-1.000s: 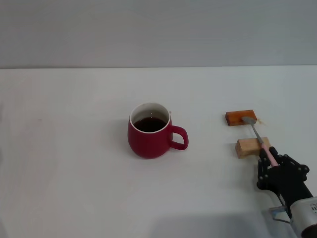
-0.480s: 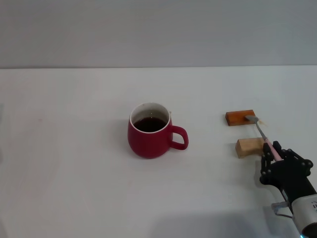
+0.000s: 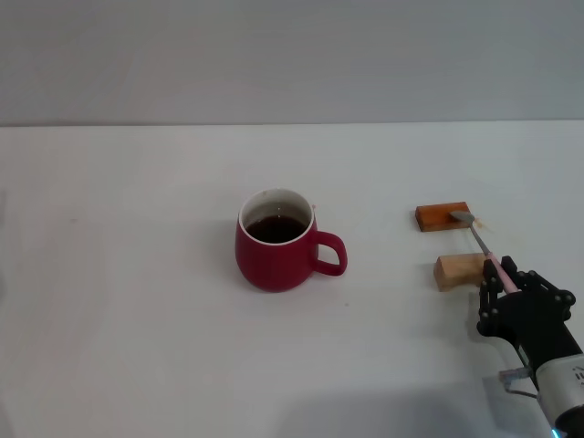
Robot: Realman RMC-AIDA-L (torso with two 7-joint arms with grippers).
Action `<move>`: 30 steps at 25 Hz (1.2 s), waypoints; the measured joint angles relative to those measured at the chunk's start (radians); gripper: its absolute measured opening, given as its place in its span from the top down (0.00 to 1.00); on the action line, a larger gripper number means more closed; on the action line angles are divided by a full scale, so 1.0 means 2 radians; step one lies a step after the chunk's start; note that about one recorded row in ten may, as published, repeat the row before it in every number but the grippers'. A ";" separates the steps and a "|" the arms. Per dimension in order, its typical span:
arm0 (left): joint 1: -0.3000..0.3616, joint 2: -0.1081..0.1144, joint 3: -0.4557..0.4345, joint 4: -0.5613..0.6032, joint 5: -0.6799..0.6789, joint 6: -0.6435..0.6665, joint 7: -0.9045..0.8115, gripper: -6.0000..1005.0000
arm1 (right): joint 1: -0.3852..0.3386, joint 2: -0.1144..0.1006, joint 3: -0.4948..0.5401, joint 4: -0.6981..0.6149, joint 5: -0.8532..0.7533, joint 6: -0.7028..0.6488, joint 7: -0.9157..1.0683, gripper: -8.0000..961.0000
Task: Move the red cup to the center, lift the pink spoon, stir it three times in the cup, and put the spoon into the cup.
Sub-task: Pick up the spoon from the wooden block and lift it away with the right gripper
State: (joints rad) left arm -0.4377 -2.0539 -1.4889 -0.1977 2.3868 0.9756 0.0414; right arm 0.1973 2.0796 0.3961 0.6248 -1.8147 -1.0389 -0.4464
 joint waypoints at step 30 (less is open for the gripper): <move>-0.002 0.001 -0.002 0.001 0.000 -0.003 0.000 0.16 | -0.006 -0.001 0.026 0.035 0.000 -0.008 -0.051 0.83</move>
State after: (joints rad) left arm -0.4420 -2.0524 -1.4926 -0.1963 2.3868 0.9701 0.0414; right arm 0.1856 2.0775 0.4489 0.6954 -1.8146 -1.0547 -0.5477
